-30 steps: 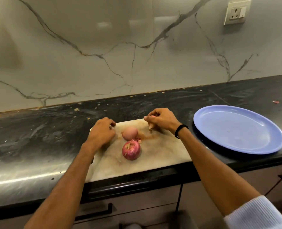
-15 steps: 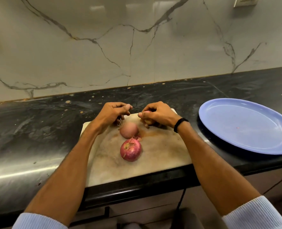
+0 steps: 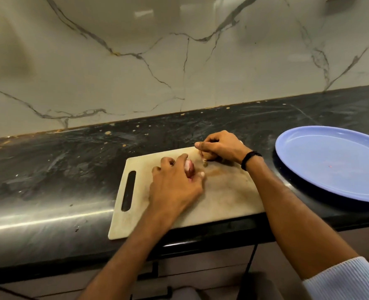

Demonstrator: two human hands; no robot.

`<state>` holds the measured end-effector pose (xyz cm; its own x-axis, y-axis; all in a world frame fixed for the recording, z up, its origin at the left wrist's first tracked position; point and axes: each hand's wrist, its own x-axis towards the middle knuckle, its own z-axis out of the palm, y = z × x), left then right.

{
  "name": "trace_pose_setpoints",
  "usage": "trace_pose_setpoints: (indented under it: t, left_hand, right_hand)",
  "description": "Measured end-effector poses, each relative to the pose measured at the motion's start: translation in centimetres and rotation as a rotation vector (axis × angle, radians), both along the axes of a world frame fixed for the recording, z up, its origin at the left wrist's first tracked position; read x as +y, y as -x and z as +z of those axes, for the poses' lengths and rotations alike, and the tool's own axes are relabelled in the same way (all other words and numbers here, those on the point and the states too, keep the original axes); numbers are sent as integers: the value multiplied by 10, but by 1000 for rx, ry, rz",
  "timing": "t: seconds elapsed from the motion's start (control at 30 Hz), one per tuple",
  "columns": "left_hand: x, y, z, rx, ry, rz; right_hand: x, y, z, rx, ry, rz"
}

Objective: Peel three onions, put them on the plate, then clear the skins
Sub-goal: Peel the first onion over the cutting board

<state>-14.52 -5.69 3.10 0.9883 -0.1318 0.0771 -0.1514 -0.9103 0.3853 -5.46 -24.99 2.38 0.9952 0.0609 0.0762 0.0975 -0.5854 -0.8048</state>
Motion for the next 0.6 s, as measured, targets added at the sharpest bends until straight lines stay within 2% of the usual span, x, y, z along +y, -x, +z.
trace_pose_setpoints:
  t: [0.1,0.37,0.5,0.6]
  left_hand:
    - [-8,6,2,-40,-16,87]
    - [9,-23,1,-163,-165,137]
    - [35,-40,-1,-176,-130,194]
    - [46,-50,-1,-140,-56,196]
  right_hand:
    - [0,4,-2,-1,-12,-7]
    - [0,15,-1,-35,-24,-5]
    - [-3,14,0,-9,-15,28]
    - [-6,11,0,54,-94,92]
